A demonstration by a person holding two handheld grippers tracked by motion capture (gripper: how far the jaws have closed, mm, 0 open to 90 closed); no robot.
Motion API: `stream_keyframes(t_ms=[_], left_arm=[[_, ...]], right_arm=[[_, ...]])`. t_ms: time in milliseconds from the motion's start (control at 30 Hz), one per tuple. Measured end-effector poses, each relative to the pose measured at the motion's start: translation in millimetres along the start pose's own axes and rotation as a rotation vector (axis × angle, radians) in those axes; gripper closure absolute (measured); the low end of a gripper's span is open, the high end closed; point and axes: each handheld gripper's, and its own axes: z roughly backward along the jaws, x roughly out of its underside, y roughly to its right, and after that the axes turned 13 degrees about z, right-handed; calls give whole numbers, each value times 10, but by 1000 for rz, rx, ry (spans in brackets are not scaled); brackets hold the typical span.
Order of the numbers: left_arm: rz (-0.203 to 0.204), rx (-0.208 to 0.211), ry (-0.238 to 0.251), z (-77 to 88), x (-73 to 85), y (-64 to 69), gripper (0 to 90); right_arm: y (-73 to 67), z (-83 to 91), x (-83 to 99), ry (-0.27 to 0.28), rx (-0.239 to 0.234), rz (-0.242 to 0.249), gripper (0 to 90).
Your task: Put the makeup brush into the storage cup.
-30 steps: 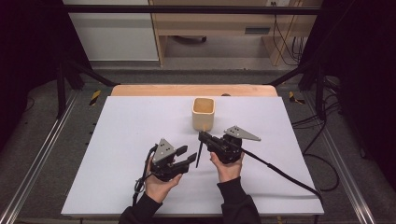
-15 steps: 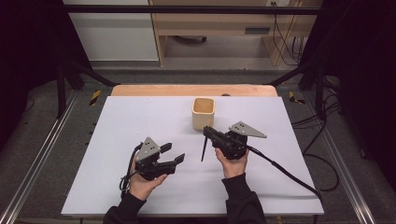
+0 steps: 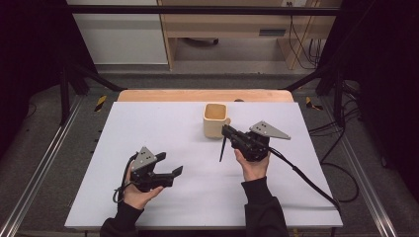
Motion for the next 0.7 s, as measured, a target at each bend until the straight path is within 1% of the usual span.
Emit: stream_keyframes(t_ms=[200,367,433,500,633,700], left_arm=[[21,-31,2,82,8,-157,151],[32,-50,3,121,4,-250,125],[30,-58,1,132,2,-271,118],[35,-64,-2,138,0,-297,114],[40,-75,-8,131,5,-317,108],[38,-79,-11,129,6,-323,107]], right_arm=[[58,-7,-57,21,11,10,839],[89,-58,-133,33,22,34,839],[103,-75,-169,36,26,32,839],[112,-89,-201,40,30,26,839],[136,-133,-276,39,52,43,839],[153,-162,-316,36,61,39,839]])
